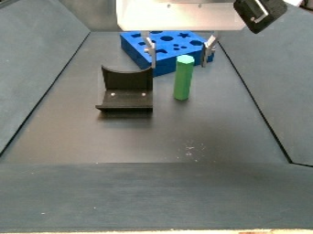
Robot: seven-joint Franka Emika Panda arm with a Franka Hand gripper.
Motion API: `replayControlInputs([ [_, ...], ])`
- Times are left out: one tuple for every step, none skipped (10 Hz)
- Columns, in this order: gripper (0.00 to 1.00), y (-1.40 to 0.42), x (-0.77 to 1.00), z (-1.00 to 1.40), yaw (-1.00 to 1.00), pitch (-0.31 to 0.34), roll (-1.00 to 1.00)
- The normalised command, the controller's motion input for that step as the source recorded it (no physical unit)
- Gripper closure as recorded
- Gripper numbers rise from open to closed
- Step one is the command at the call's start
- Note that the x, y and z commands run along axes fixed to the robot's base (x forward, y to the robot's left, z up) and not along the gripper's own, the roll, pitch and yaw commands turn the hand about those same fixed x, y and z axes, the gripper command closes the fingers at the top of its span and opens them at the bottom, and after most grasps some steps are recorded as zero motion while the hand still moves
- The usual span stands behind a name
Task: Pick up the hexagon object. Move up. Move to above the board. Insert the hexagon object.
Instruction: Pick up the hexagon object.
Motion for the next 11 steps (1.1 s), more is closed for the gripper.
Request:
replayControlInputs([
  [0.0,-0.16,-0.17,0.0,0.08,-0.086,0.0],
  [0.0,-0.69,-0.21,-0.22,0.09,-0.054,-0.07],
  [0.0,-0.58,-0.27,-0.23,0.04,-0.031,-0.23],
  [0.0,0.0,-0.02,0.0,0.0,0.0,0.0],
  [0.0,-0.38,-0.3,-0.48,0.1,-0.249,0.03],
  [0.0,-0.36,-0.13,-0.92,0.0,-0.123,0.0],
  [0.0,-0.16,-0.04,-0.46,0.02,-0.06,0.0],
  [0.0,0.0,0.0,0.0,0.0,-0.014,0.0],
  [0.0,-0.27,-0.07,-0.51,0.0,-0.254,0.03],
  [0.0,-0.3,-0.15,-0.69,0.01,-0.403,0.09],
  [0.0,0.0,0.0,0.0,0.0,0.0,-0.01],
])
